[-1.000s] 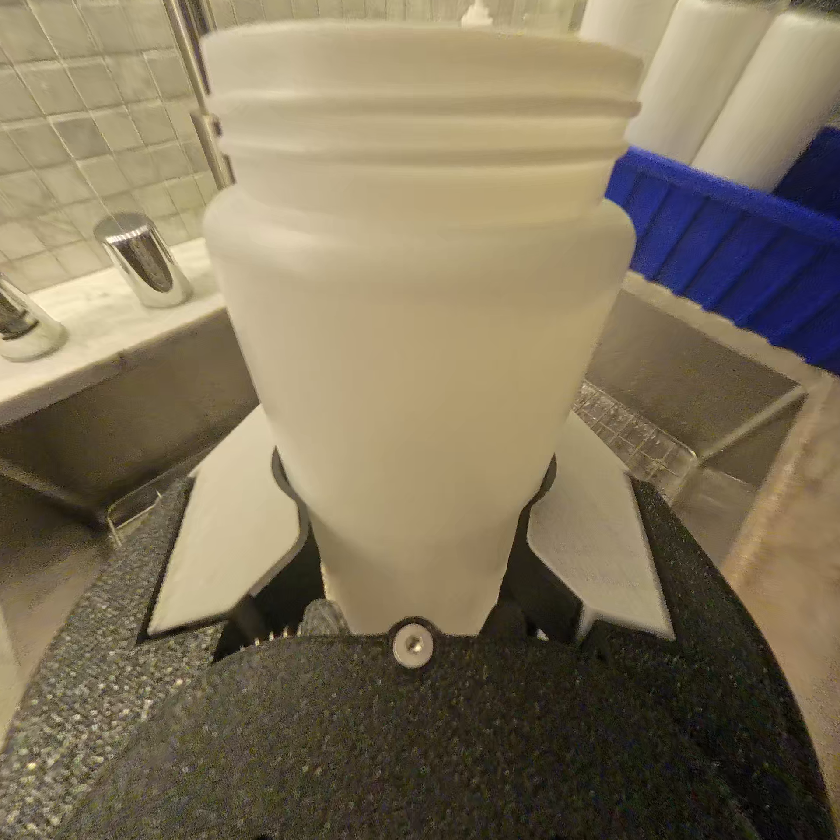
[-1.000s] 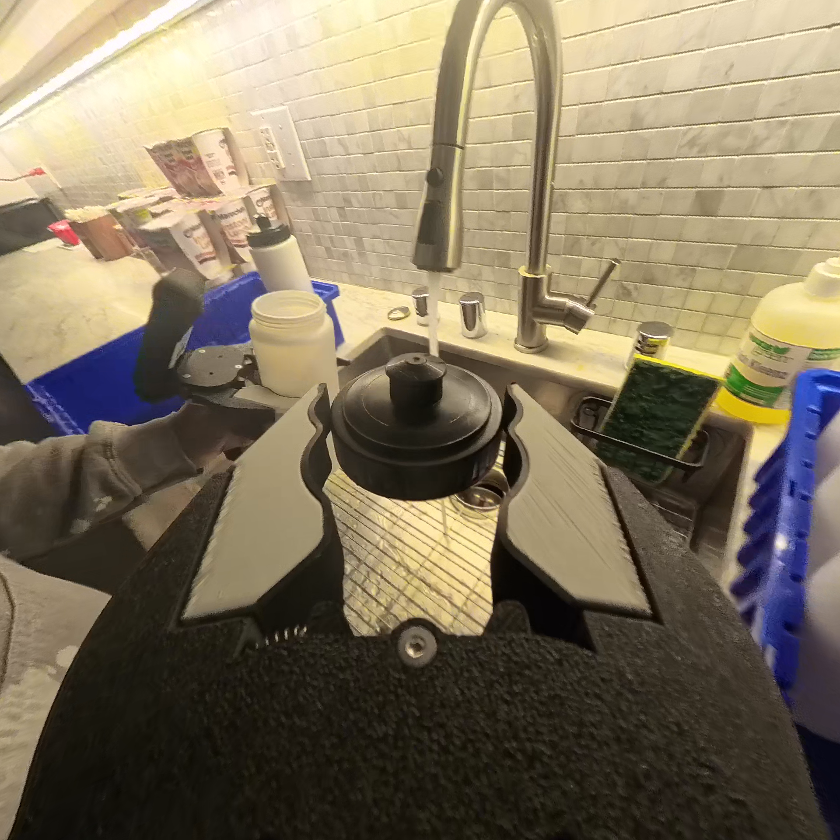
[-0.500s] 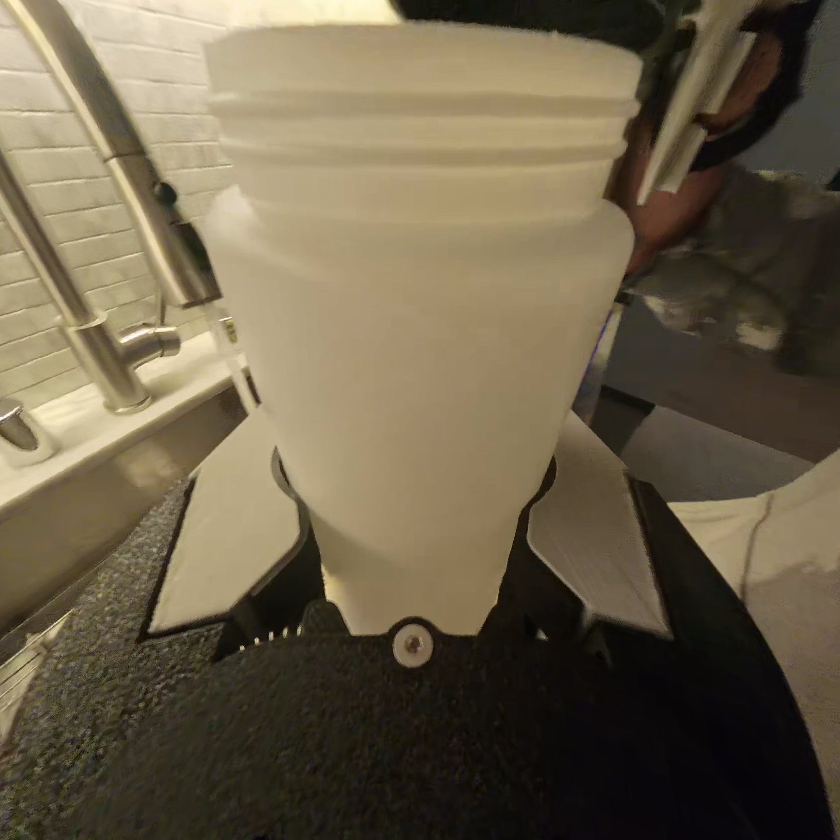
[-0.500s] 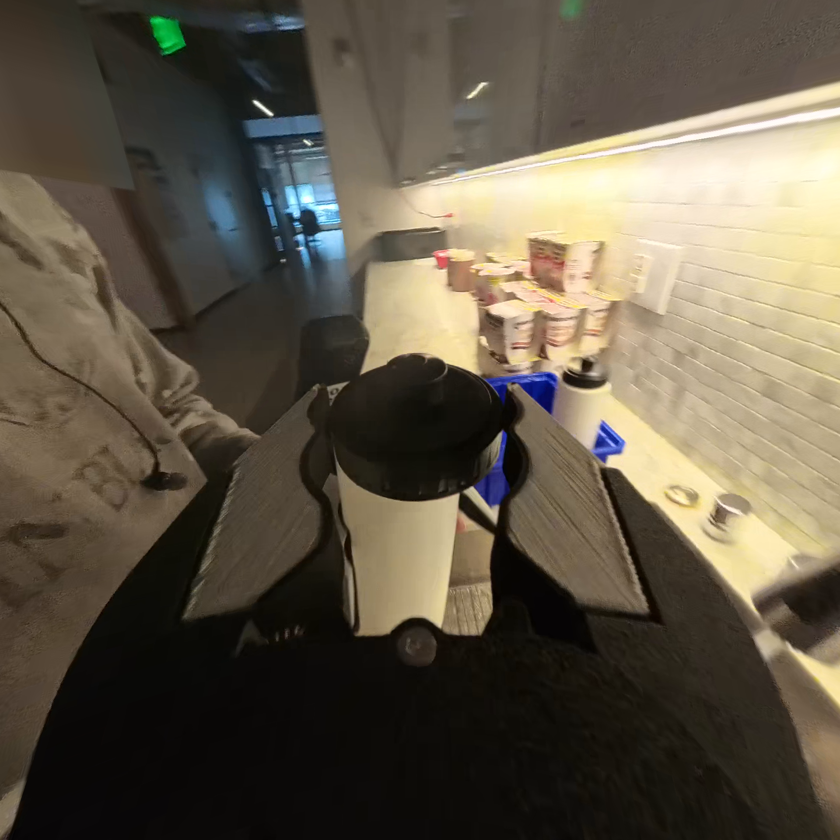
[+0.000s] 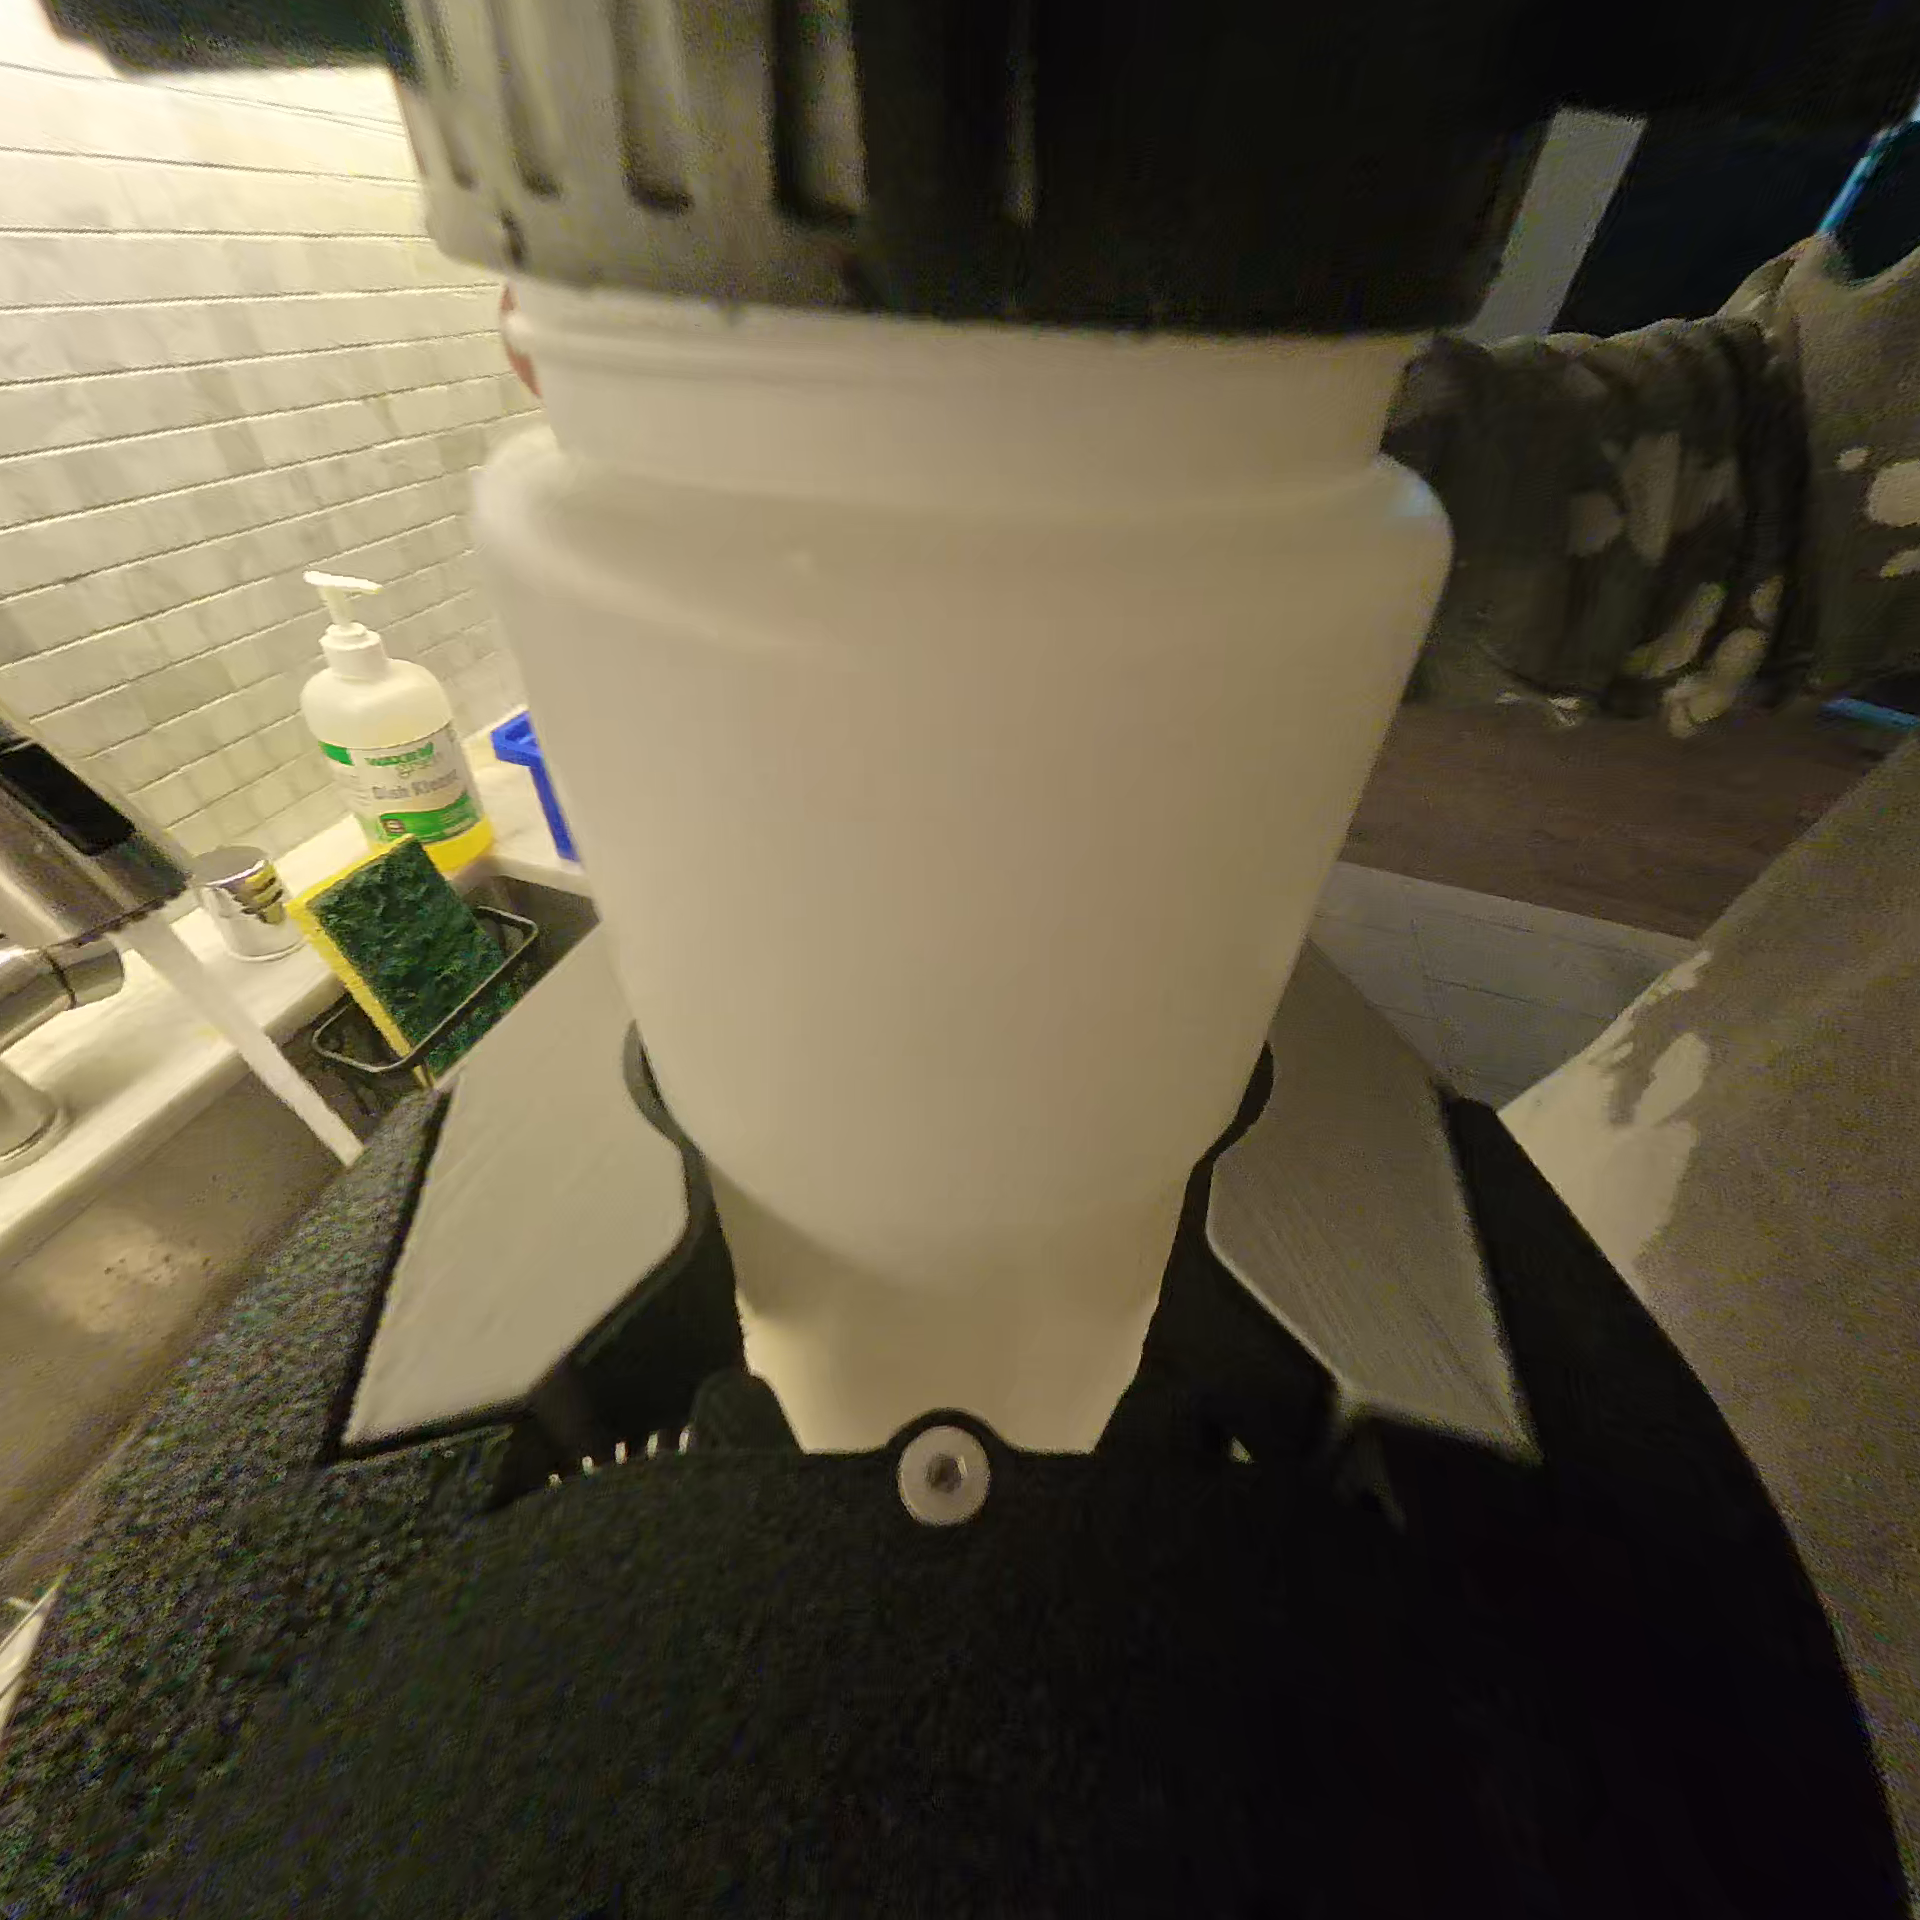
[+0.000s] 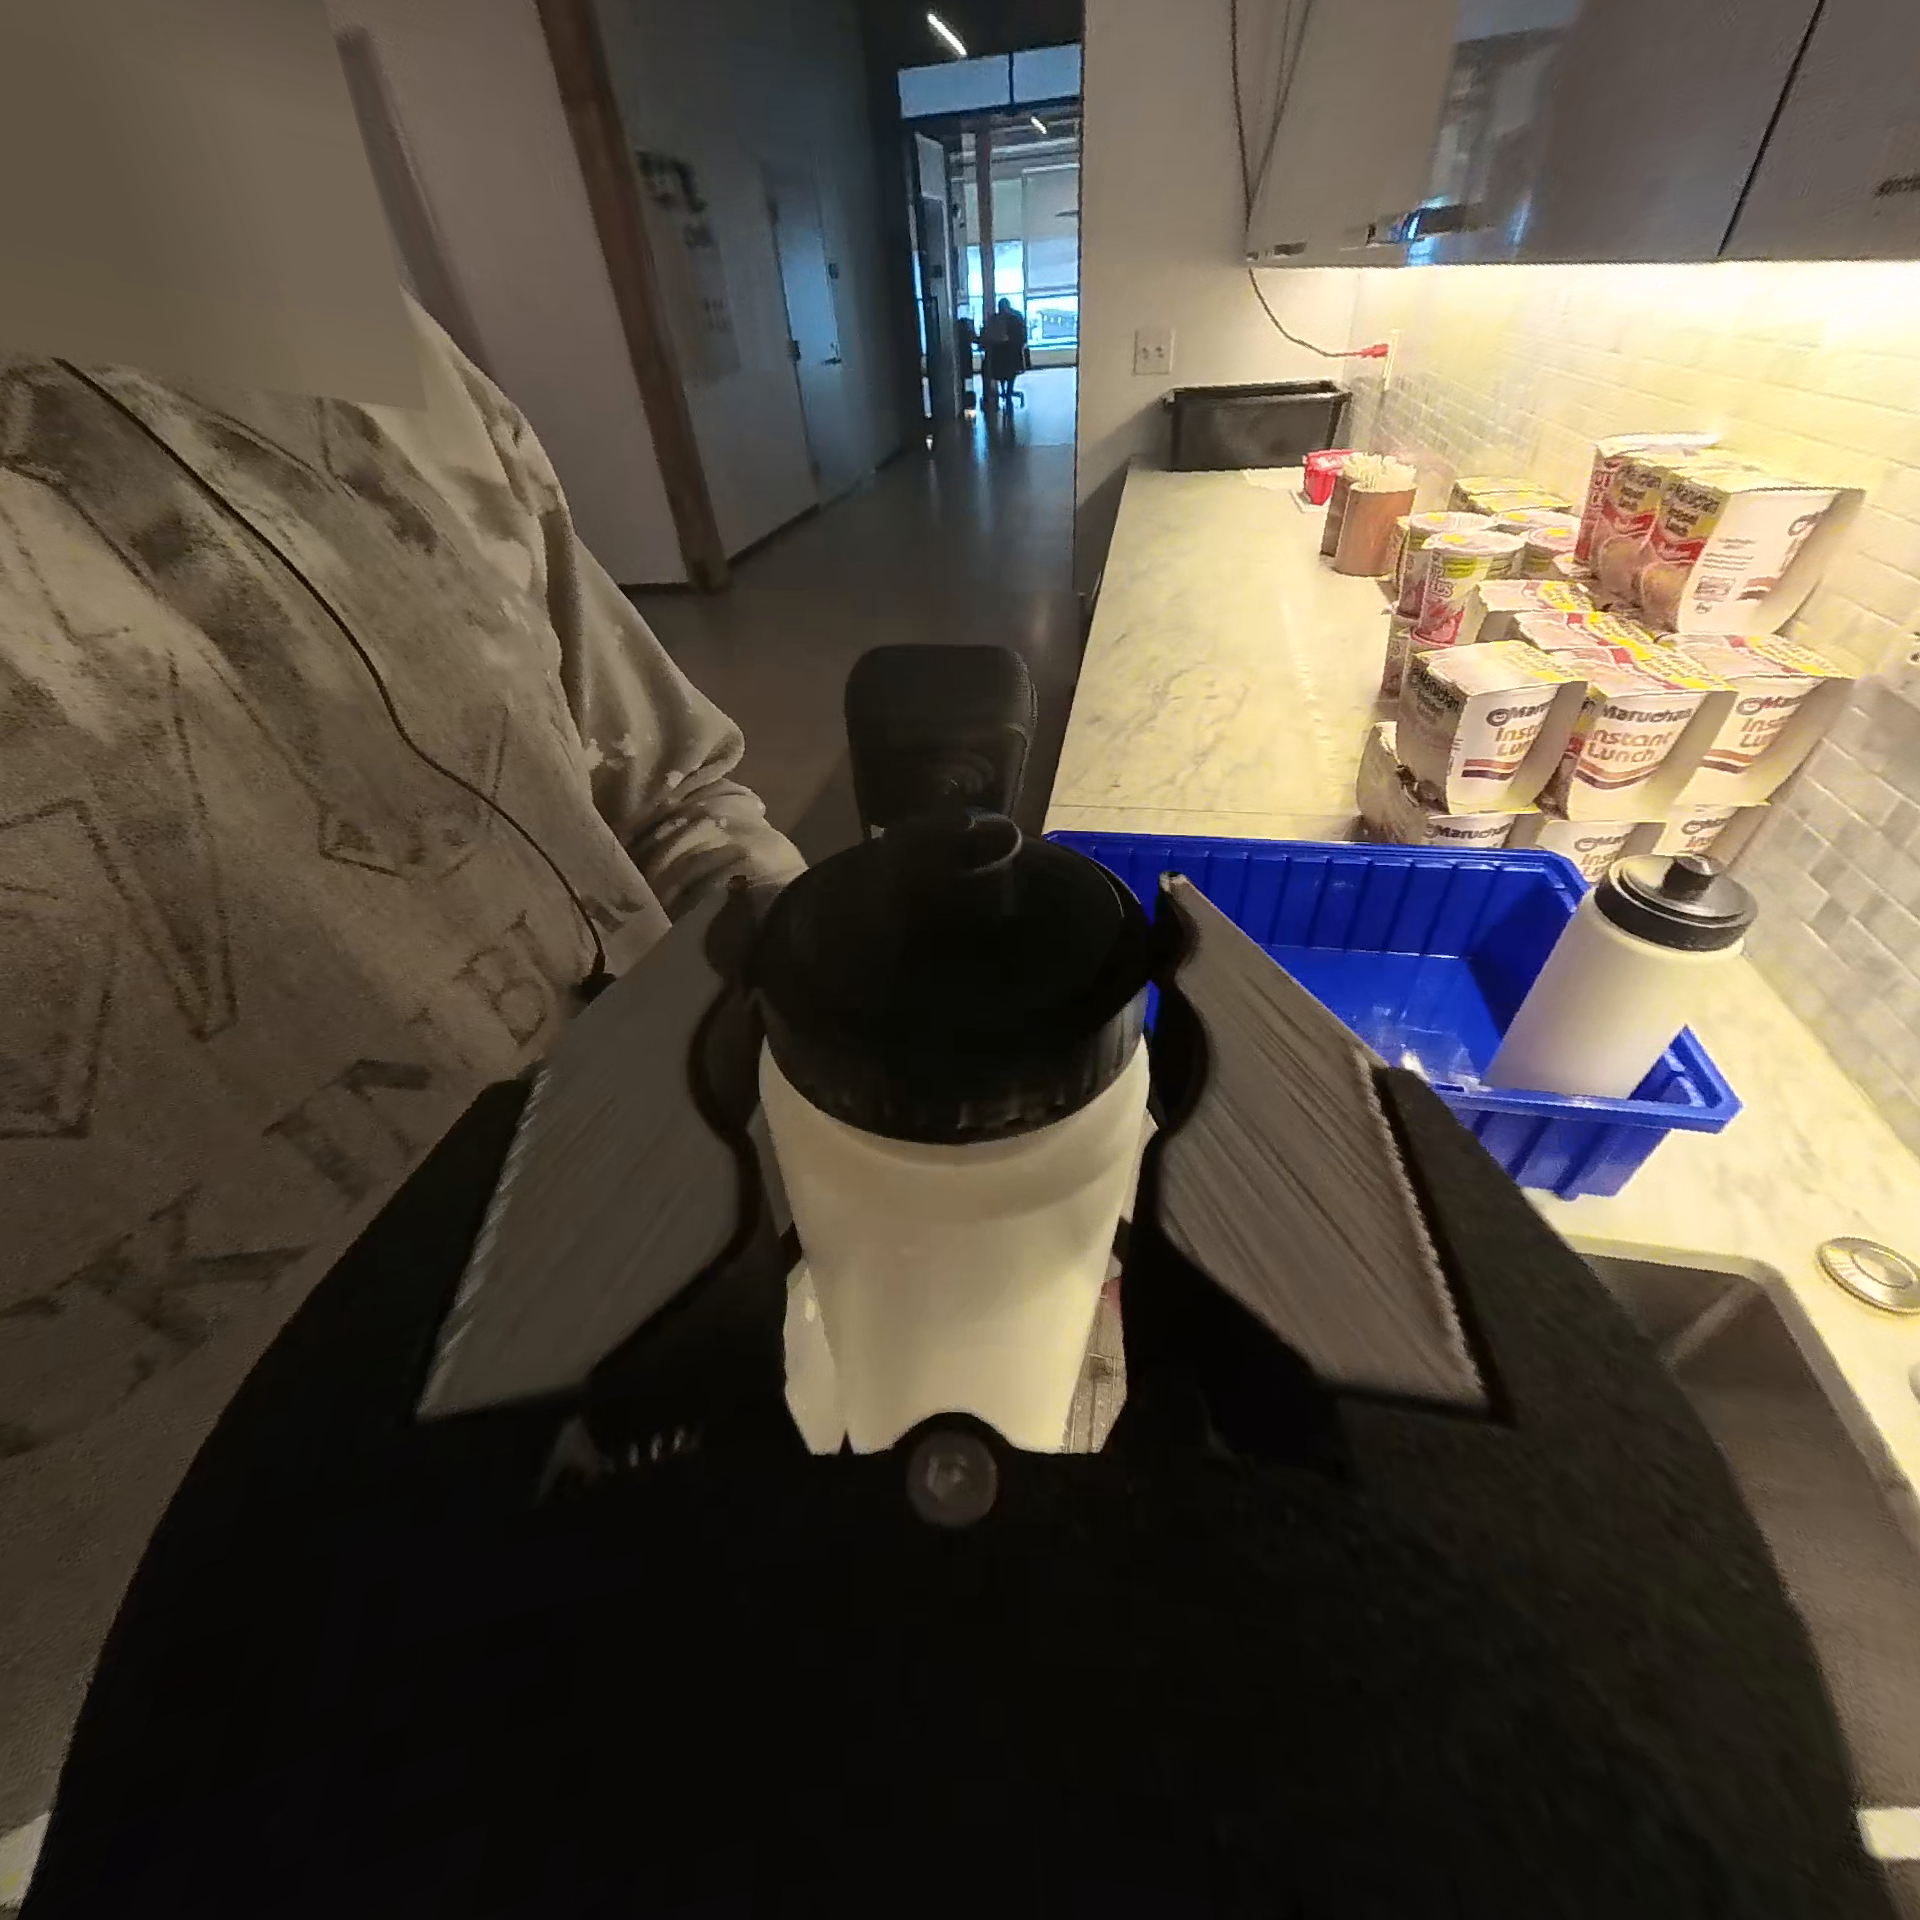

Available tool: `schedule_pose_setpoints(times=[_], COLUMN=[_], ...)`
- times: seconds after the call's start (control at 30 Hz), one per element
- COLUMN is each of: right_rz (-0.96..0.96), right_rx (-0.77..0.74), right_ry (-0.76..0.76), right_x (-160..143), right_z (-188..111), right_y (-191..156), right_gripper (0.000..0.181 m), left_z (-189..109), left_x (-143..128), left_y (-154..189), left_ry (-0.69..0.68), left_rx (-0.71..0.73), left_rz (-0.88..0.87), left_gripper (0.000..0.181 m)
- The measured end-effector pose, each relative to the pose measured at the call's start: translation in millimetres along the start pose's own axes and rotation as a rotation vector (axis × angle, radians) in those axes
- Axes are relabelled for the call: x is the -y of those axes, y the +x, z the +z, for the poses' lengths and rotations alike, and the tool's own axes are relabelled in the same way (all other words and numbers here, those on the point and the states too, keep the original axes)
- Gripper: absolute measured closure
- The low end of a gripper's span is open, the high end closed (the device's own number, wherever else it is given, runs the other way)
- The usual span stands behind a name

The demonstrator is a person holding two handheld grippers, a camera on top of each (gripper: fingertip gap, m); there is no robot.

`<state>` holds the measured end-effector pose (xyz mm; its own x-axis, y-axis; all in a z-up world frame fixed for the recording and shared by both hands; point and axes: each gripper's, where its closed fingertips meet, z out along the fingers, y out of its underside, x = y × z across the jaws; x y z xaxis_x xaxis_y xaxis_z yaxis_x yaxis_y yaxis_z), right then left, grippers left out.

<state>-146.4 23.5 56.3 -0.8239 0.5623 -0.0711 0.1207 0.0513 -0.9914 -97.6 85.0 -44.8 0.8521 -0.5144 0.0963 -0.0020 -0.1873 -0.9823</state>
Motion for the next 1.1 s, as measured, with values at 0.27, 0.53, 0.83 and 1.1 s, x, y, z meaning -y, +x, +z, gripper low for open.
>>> schedule_pose_setpoints(times=[0.27,0.53,0.83,1.1], right_rz=[0.016,0.003,0.046,0.019], right_rx=[0.001,-0.317,-0.773,-0.143], right_ry=[0.037,0.075,0.187,-0.079], right_x=[3,-4,-13,-8], right_z=[-4,-4,-8,-1], right_y=[0,25,48,11], right_gripper=[0.105,0.106,0.103,0.082], left_z=[3,0,-1,2], left_x=[3,-6,-18,-8], left_y=[6,-23,-41,-23], left_ry=[-0.011,-0.049,-0.051,-0.035], left_rx=[-0.039,0.121,0.215,0.124], left_rz=[-0.014,-0.004,-0.027,-0.002], left_gripper=[0.079,0.079,0.079,0.079])
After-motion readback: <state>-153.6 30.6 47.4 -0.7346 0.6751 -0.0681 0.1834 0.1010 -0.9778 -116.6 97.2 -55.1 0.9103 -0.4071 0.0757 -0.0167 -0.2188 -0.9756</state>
